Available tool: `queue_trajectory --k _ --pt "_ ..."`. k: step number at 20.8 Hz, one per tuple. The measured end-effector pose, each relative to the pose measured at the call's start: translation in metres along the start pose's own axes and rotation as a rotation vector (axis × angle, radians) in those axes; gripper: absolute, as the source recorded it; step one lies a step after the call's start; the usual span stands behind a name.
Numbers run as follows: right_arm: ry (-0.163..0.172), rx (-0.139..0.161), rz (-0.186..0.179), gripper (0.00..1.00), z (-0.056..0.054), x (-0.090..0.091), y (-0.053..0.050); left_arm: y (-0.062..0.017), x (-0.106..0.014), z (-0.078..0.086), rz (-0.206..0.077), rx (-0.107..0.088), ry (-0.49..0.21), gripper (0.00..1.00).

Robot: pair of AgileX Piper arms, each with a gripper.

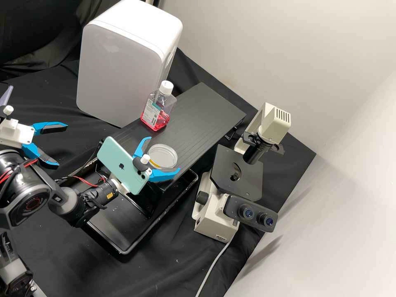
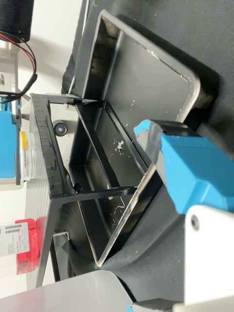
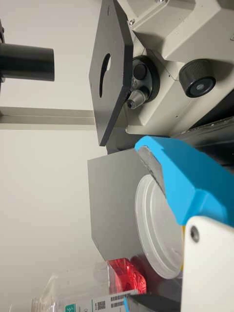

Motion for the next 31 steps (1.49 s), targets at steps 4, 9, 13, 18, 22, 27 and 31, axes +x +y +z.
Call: queue_trajectory --k 4,9,13,18,22,27,31 --pt "0.000 0.000 0.000 0.00 0.0000 0.0000 0.0000 -0.0002 0.0001 -0.0005 -0.001 -0.001 0.003 1.00" --pt "0.000 0.000 0.000 0.00 0.0000 0.0000 0.0000 -0.0024 0.0007 -0.0011 -0.010 -0.003 0.007 1.00" --pt "0.000 0.000 0.000 0.00 0.0000 0.0000 0.0000 -0.0024 0.0007 -0.0011 -0.010 -0.003 0.007 1.00" --pt "-0.007 0.004 0.008 0.00 0.0006 0.0000 0.0007 -0.0042 0.0012 -0.0016 -0.018 -0.004 0.009 1.00" --pt "-0.013 0.008 0.015 0.00 0.0012 0.0000 0.0014 -0.0047 0.0013 -0.0017 -0.020 -0.004 0.009 1.00" --pt "-0.013 0.005 0.015 1.00 0.0012 0.0000 0.0014 -0.0047 0.0013 -0.0018 -0.020 -0.004 0.010 1.00" --pt "-0.010 0.000 0.012 1.00 0.0006 0.0000 0.0007 -0.0046 0.0013 -0.0022 -0.019 -0.006 0.014 1.00"
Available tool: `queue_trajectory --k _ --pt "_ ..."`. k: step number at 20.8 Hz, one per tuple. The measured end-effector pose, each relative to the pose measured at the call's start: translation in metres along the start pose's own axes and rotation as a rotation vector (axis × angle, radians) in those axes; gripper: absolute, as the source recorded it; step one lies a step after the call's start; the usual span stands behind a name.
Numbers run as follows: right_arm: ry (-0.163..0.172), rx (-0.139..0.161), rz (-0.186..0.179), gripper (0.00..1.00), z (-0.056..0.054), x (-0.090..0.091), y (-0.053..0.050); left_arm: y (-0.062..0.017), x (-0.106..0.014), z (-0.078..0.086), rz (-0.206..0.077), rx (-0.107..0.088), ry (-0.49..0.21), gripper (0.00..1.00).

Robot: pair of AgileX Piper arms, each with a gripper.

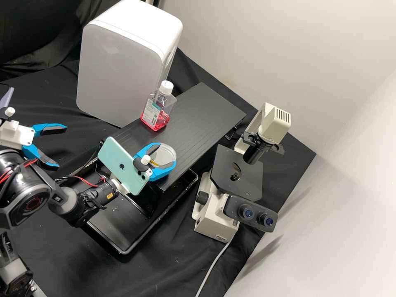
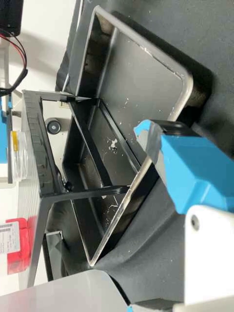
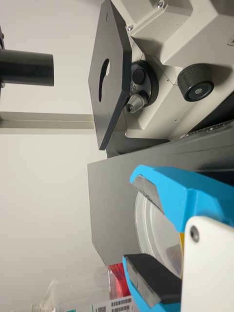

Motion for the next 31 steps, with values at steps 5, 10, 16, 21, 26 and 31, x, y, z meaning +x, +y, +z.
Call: queue_trajectory --k 5,10,16,21,26,31 --pt "0.002 0.000 -0.002 1.00 -0.0004 0.0000 -0.0005 0.0001 0.0000 -0.0002 0.001 -0.001 0.002 1.00" --pt "0.002 0.000 -0.002 1.00 -0.0004 0.0000 -0.0005 0.0001 0.0000 -0.0002 0.001 -0.001 0.002 1.00" --pt "0.002 0.000 -0.002 1.00 -0.0004 0.0000 -0.0005 0.0001 0.0000 -0.0002 0.001 -0.001 0.002 1.00" --pt "0.008 -0.023 -0.010 1.00 -0.0021 0.0000 -0.0025 0.0001 0.0000 -0.0003 0.001 -0.001 0.003 1.00" --pt "0.004 -0.044 -0.011 1.00 -0.0026 0.0001 -0.0047 0.0001 0.0000 -0.0003 0.001 -0.001 0.003 1.00" --pt "-0.013 -0.073 -0.006 1.00 -0.0007 0.0005 -0.0061 -0.0003 0.0001 0.0012 0.000 -0.002 0.001 1.00"
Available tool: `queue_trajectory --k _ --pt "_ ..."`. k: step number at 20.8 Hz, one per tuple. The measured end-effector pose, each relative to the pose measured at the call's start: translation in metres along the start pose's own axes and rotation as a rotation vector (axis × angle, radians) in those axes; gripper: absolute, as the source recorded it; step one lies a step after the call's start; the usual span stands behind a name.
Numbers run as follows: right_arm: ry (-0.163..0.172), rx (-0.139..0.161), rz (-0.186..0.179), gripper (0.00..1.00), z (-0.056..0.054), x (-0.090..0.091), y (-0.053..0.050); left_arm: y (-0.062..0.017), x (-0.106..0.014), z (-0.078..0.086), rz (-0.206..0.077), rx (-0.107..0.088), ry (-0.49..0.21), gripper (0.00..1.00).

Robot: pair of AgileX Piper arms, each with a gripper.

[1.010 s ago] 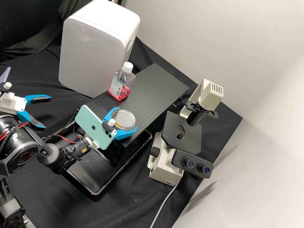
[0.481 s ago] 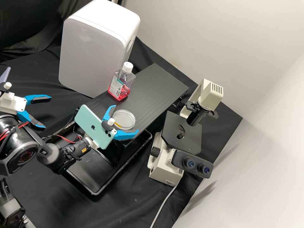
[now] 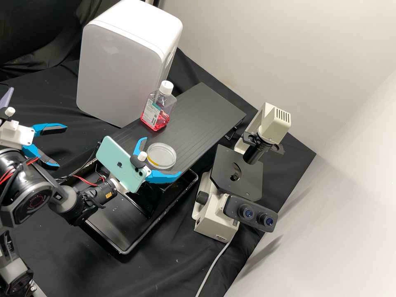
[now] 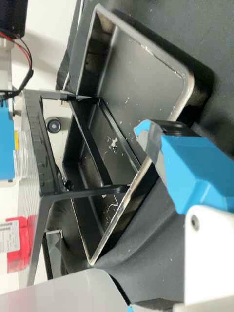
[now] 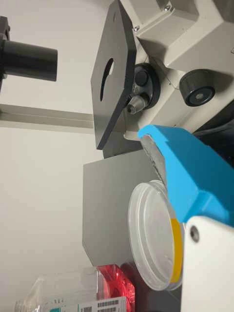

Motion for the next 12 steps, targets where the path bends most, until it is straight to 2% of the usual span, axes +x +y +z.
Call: queue_trajectory --k 5,6,12 --pt "-0.001 0.001 0.001 1.00 0.0001 0.0000 0.0001 -0.0008 0.0002 0.0002 -0.004 0.000 -0.001 1.00" --pt "-0.003 0.001 0.003 0.00 0.0002 0.0000 0.0002 -0.0010 0.0003 0.0002 -0.005 0.000 -0.001 1.00" --pt "-0.003 -0.001 0.003 0.00 0.0002 0.0000 0.0002 -0.0028 0.0008 -0.0003 -0.013 0.001 0.001 1.00"
